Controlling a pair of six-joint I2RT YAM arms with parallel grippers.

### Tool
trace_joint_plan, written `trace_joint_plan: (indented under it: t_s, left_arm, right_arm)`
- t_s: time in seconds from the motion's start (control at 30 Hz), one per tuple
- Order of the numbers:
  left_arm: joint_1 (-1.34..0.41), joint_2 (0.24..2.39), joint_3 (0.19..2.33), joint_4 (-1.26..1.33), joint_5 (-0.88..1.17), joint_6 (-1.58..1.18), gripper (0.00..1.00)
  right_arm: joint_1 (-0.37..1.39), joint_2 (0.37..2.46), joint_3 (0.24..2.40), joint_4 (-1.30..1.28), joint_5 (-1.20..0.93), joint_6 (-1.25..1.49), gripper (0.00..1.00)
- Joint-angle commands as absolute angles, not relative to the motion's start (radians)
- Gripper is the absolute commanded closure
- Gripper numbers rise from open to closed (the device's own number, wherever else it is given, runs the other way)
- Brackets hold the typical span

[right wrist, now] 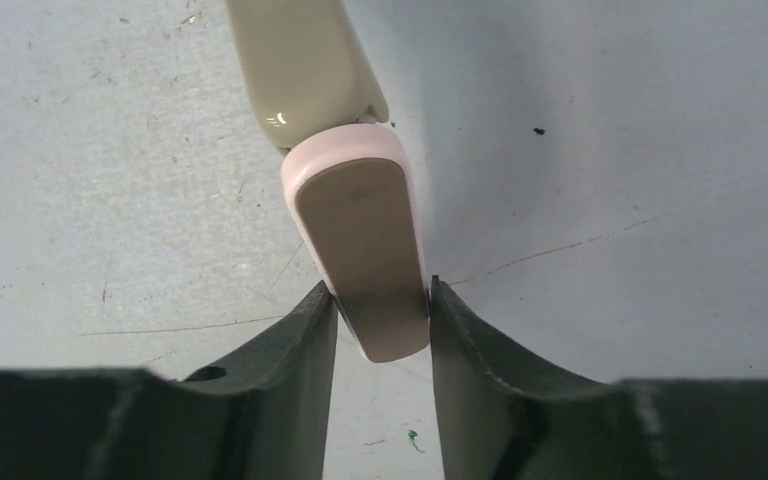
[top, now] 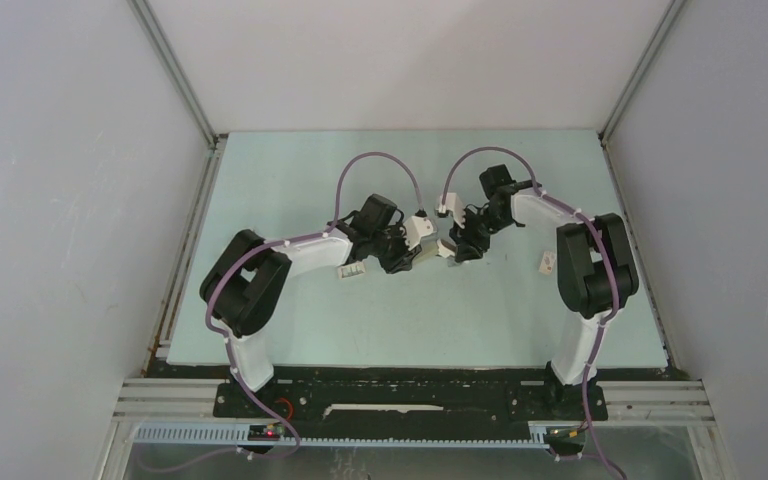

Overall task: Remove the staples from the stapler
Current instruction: Unload the staple at the center of the board.

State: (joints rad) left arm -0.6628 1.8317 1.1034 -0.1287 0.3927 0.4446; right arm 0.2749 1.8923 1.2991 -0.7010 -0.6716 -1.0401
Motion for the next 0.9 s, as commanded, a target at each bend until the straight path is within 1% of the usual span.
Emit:
trace_joint_plan:
  t_s: [0.0,0.07,0.2,0.3,0.6,0.87]
  left_arm:
    - [-0.670,1.821,1.095,-0.103,0.394,0.441,1.00]
    - [-0.670,1.816,1.092,-0.097,0.394,0.435,1.00]
    - [-0.669,1.793,1.079,-0.067,0.402,0.404,1.00]
    - [-0.666,1.777,1.076,-0.038,0.420,0.374,1.00]
    - [-0.658,1.741,1.088,0.039,0.471,0.256,1.00]
    - [-0.658,1.629,1.030,0.094,0.515,0.042,1.00]
  right_arm:
    - [0.288,1.903,1.330,-0.750,-0.720,-1.101,0.61]
    - [0.285,1.895,1.330,-0.768,-0.725,-1.119,0.70]
    - [0.256,1.852,1.331,-0.777,-0.738,-1.124,0.84]
    - [0.226,1.809,1.331,-0.779,-0.751,-1.123,0.89]
    - [0.193,1.759,1.329,-0.802,-0.770,-1.083,0.90]
    - [0.258,1.709,1.326,-0.828,-0.880,-0.941,0.86]
